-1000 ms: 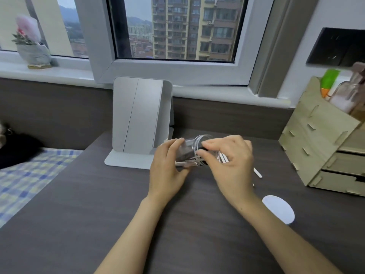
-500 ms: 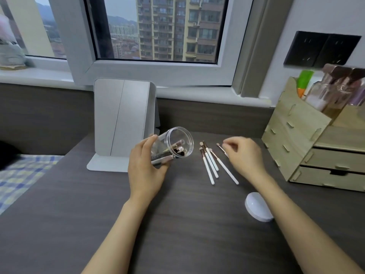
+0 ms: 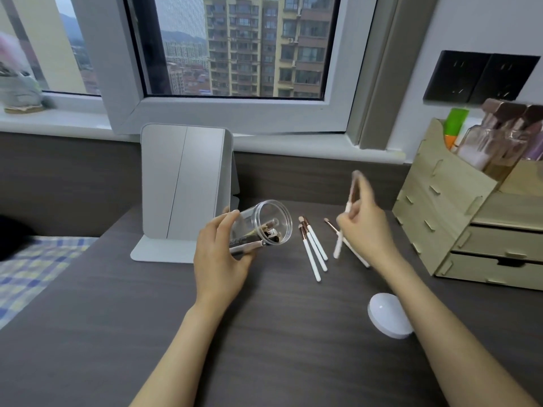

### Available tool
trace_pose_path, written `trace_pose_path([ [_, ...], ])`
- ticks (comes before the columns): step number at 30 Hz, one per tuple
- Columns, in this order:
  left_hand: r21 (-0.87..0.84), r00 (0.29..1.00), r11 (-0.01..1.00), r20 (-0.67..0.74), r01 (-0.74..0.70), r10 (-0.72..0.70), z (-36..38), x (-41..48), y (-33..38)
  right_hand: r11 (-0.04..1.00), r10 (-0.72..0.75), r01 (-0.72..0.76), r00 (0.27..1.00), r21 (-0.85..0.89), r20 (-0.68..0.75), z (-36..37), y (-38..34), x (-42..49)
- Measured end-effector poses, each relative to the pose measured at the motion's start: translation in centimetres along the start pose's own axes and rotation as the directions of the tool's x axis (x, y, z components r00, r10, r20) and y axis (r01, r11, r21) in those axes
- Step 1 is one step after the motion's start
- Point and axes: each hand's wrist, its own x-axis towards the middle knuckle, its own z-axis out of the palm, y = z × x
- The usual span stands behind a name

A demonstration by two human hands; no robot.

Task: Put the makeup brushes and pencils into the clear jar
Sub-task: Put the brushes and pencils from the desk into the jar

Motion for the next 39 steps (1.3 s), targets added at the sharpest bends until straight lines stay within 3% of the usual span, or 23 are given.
trace_pose_path([
  [3, -0.001, 1.0, 1.0, 0.014, -0.009, 0.009, 0.0, -0.1, 0.1, 0.863, -0.136, 0.163, 0.987, 0.478, -0.091, -2.5, -4.0, -2.3],
  [5, -0.003, 0.999, 1.0, 0.03, -0.021, 0.021, 0.0, -0.1, 0.3, 0.758, -0.227, 0.258, 0.965, 0.599, -0.127, -3.4, -6.1, -3.8],
  [7, -0.005, 0.998, 0.999, 0.047, -0.036, 0.036, -0.1, -0.2, 0.5, 0.722, -0.268, 0.31, 0.95, 0.618, -0.163, -3.1, -7.6, -4.6],
  [11, -0.009, 0.997, 0.998, 0.059, -0.054, 0.055, -0.2, -0.3, 0.8, 0.734, -0.304, 0.371, 0.928, 0.569, -0.214, 0.2, -7.9, -4.8],
  [16, 0.0, 0.999, 1.0, 0.049, -0.017, 0.017, -0.1, -0.3, 0.5, 0.858, -0.379, 0.438, 0.892, 0.269, -0.244, 3.1, -6.2, -5.1],
  [22, 0.0, 0.999, 1.0, 0.045, -0.021, 0.021, -0.1, -0.3, 0.4, 0.846, -0.518, 0.534, 0.811, -0.02, -0.273, 4.1, -5.0, -5.0],
  [27, 0.005, 0.999, 1.0, 0.048, -0.012, 0.011, -0.1, -0.2, 0.2, 0.899, -0.433, 0.439, 0.889, 0.003, -0.15, 3.7, -4.3, -4.7],
  [29, 0.01, 0.999, 1.0, 0.04, -0.005, 0.005, -0.1, -0.2, 0.1, 0.904, -0.278, 0.284, 0.958, 0.319, -0.066, 2.8, -4.0, -4.3],
  [30, 0.016, 1.0, 1.0, 0.03, 0.001, -0.001, -0.1, -0.2, 0.1, 0.838, -0.156, 0.152, 0.987, 0.524, -0.038, 2.3, -3.8, -3.8],
  [31, 0.022, 1.0, 1.0, 0.019, 0.008, -0.008, -0.1, -0.2, 0.0, 0.77, -0.021, 0.035, 0.999, 0.637, -0.029, 1.9, -3.3, -3.2],
  [32, 0.027, 1.0, 1.0, 0.008, 0.016, -0.016, -0.1, -0.2, 0.0, 0.766, 0.09, -0.048, 0.995, 0.641, -0.033, 1.9, -2.4, -2.4],
  [33, 0.03, 1.0, 0.999, -0.002, 0.027, -0.027, -0.1, -0.1, 0.0, 0.837, 0.157, -0.111, 0.987, 0.536, -0.042, 2.2, -1.3, -1.5],
  [35, 0.036, 0.999, 0.998, -0.017, 0.052, -0.051, 0.0, 0.0, -0.1, 0.978, 0.193, -0.193, 0.981, 0.082, 0.009, 3.4, 1.0, 0.0],
  [37, 0.038, 0.998, 0.997, -0.021, 0.061, -0.06, 0.0, 0.0, -0.2, 0.95, 0.217, -0.194, 0.974, -0.246, 0.069, 4.9, 2.7, 1.0],
  [39, 0.038, 0.998, 0.998, -0.024, 0.055, -0.054, 0.0, 0.0, -0.3, 0.926, 0.257, -0.215, 0.961, -0.309, 0.101, 5.8, 3.6, 1.9],
])
